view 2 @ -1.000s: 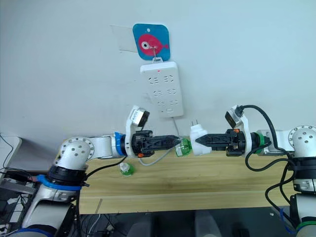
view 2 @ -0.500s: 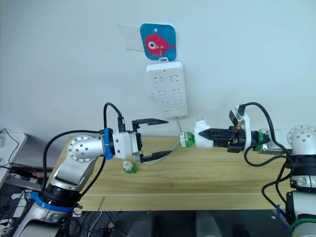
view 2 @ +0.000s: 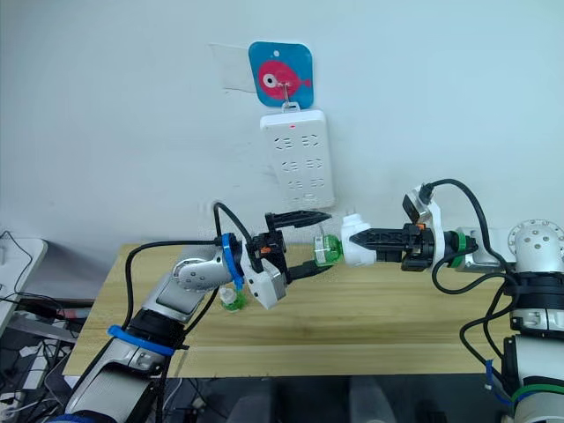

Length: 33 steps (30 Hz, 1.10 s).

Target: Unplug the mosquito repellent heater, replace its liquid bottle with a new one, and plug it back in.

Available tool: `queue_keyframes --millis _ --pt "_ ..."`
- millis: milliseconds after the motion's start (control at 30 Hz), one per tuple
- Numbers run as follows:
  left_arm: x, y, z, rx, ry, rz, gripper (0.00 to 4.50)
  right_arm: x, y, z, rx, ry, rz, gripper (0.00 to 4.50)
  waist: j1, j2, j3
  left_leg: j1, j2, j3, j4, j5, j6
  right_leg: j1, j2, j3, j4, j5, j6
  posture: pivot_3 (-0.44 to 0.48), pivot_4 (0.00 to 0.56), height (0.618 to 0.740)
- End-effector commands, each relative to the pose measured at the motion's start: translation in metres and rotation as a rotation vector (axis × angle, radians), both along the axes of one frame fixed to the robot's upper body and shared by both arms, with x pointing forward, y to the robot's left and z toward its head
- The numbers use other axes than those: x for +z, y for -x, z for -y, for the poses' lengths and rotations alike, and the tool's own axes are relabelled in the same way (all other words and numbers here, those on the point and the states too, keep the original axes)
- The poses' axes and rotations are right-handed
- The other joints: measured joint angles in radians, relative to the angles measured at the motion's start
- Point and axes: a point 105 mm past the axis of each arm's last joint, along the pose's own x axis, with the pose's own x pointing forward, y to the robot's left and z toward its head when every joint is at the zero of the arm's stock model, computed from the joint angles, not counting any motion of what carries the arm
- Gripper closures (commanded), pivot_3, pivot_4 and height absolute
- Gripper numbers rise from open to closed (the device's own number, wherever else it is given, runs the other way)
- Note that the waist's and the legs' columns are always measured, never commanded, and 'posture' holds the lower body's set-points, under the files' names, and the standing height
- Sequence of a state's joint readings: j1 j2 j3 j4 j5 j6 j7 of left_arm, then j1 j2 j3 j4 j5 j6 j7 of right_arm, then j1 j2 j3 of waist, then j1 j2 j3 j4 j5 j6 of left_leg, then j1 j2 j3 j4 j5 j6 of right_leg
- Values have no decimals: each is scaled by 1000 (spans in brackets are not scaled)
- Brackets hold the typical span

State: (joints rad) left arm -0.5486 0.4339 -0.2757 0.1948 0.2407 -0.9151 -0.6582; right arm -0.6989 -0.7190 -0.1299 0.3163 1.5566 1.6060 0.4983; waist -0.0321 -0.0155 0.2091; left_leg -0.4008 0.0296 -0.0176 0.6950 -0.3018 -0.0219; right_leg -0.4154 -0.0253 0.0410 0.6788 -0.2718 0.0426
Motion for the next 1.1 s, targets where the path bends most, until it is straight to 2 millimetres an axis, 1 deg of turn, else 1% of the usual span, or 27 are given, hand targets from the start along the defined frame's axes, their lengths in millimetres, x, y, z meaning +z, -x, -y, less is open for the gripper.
queue_keyframes --millis 33,133,267,300,400,500,533,567,633,667,700,733,833,900,1000,1067,1100 --pt "9 11 1 -52 49 45 210 16 6 -1 30 -44 56 1535 0 0 0 0 0 0 0 0 0 0 0 0 0 0 0 -70 179 740" --pt "3 8 1 -42 26 26 905 16 7 -2 34 -48 59 1535 0 0 0 0 0 0 0 0 0 0 0 0 0 0 0 -70 179 740" --pt "1 4 2 -29 29 -5 2157 17 9 -1 37 -49 60 1535 0 0 0 0 0 0 0 0 0 0 0 0 0 0 0 -77 175 740" --pt "0 3 2 -27 31 -16 2244 17 9 -1 38 -49 60 1535 0 0 0 0 0 0 0 0 0 0 0 0 0 0 0 -77 175 740" --pt "0 5 3 -48 39 -55 2243 17 10 -1 38 -47 61 1535 0 0 0 0 0 0 0 0 0 0 0 0 0 0 0 -80 174 740" --pt "-1 12 7 -116 79 -260 2243 18 10 -1 42 -38 66 1535 -1 0 0 0 0 0 0 0 0 0 0 0 0 0 0 -81 172 740" --pt "1 10 8 -116 122 -394 2243 17 11 -1 44 -32 67 1535 -1 0 0 0 0 0 0 0 0 0 0 0 0 0 0 -83 171 740" --pt "8 4 7 -115 204 -610 2243 17 12 0 45 -26 67 1535 -3 0 0 0 0 0 0 0 0 0 0 0 0 0 0 -83 171 740" --pt "30 10 9 -245 302 -1055 2243 16 15 2 56 -4 66 1535 -6 0 0 0 1 -1 0 0 0 0 0 0 0 0 0 -82 170 740" --pt "37 16 10 -319 298 -1251 2243 15 18 2 69 10 70 1535 -6 0 0 -2 2 -4 1 0 0 -1 0 -1 1 0 0 -82 170 740" --pt "43 21 9 -369 282 -1387 2243 14 20 2 80 18 73 1535 -6 0 0 -2 2 -5 2 0 0 -1 0 -1 1 0 0 -79 171 740" --pt "46 23 7 -392 268 -1471 2243 14 22 1 88 22 76 1535 -9 0 0 -3 2 -7 2 0 0 0 0 -2 1 0 1 -79 172 740" --pt "49 14 -7 -486 300 -1881 2243 13 28 -5 131 44 94 1535 -14 0 0 0 -1 -6 2 0 0 1 3 -4 1 -1 1 -78 173 740" --pt "48 12 -11 -523 304 -2016 2243 13 29 -7 139 47 101 1535 -22 0 0 0 -2 -6 2 0 0 1 4 -4 0 -1 1 -77 177 740" --pt "37 14 -12 -515 299 -2115 2243 13 27 -8 133 47 105 1535 -26 0 0 0 -2 -6 1 0 0 0 5 -4 0 -1 1 -77 177 740" --pt "33 13 -13 -512 317 -2152 1523 12 24 -8 119 46 103 1535 -25 0 0 0 -2 -6 1 0 0 0 5 -3 1 -1 1 -77 177 740" --pt "33 13 -13 -514 335 -2161 1336 12 23 -7 110 42 100 1535 -25 0 0 0 -2 -6 1 0 0 0 5 -3 1 -1 1 -77 177 740"
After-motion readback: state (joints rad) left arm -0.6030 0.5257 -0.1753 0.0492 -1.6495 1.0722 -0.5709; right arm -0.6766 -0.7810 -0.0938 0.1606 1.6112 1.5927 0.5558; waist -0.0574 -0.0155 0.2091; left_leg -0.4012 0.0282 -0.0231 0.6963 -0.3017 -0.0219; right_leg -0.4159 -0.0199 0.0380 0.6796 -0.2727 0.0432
